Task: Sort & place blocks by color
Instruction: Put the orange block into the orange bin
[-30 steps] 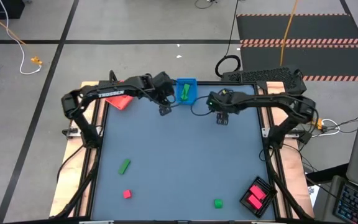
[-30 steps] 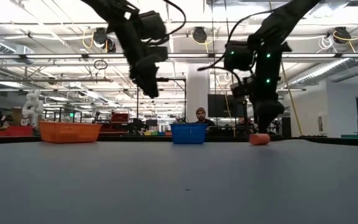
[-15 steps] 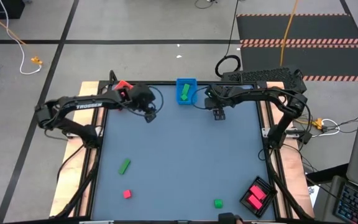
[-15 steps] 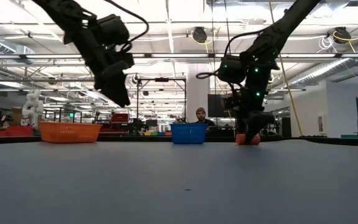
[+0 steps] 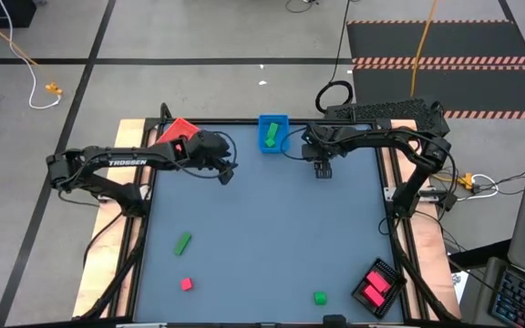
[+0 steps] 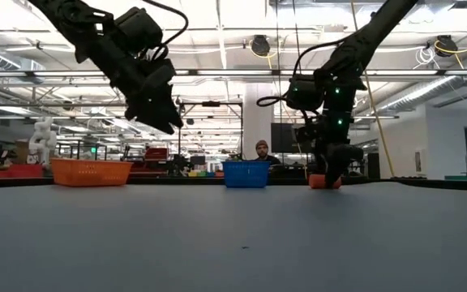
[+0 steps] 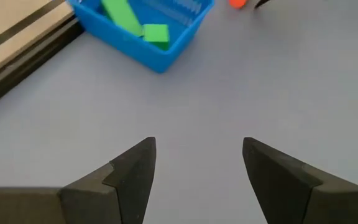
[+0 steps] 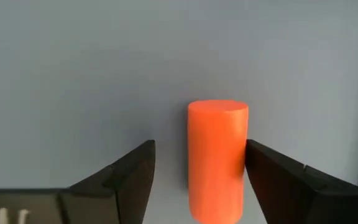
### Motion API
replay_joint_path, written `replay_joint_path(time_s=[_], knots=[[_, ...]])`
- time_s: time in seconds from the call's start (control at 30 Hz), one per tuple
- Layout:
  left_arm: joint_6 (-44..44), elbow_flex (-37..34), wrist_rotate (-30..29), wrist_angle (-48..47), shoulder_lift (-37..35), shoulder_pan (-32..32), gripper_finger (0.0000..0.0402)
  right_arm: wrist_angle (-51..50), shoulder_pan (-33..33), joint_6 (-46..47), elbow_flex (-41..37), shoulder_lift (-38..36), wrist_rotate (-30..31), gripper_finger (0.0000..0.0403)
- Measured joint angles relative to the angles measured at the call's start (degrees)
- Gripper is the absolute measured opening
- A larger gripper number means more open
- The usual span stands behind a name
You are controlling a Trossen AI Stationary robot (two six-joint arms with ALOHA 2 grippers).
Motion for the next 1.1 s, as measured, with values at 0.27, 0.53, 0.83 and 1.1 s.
replay_joint_path(time_s=[0.27,0.53,0.83,1.1], knots=[[-0.1,-0.5,-0.1,2.9,-0.1,-3.1,0.0241,-4.0,1.5,6.9,0.0,0.0,-5.3,0.0174],[0.8,-0.5,-0.6,2.7,-0.1,-5.9,0.0241,-7.6,5.5,8.7,0.0,-0.1,-5.0,0.0122],[5.8,-0.5,-3.6,2.9,0.0,-9.3,0.0241,1.4,10.7,14.2,-0.1,-5.7,-5.4,0.0122],[9.6,-0.5,-7.2,12.1,0.0,-13.5,0.0241,20.6,17.2,19.1,-0.1,-12.4,-12.9,0.0122]])
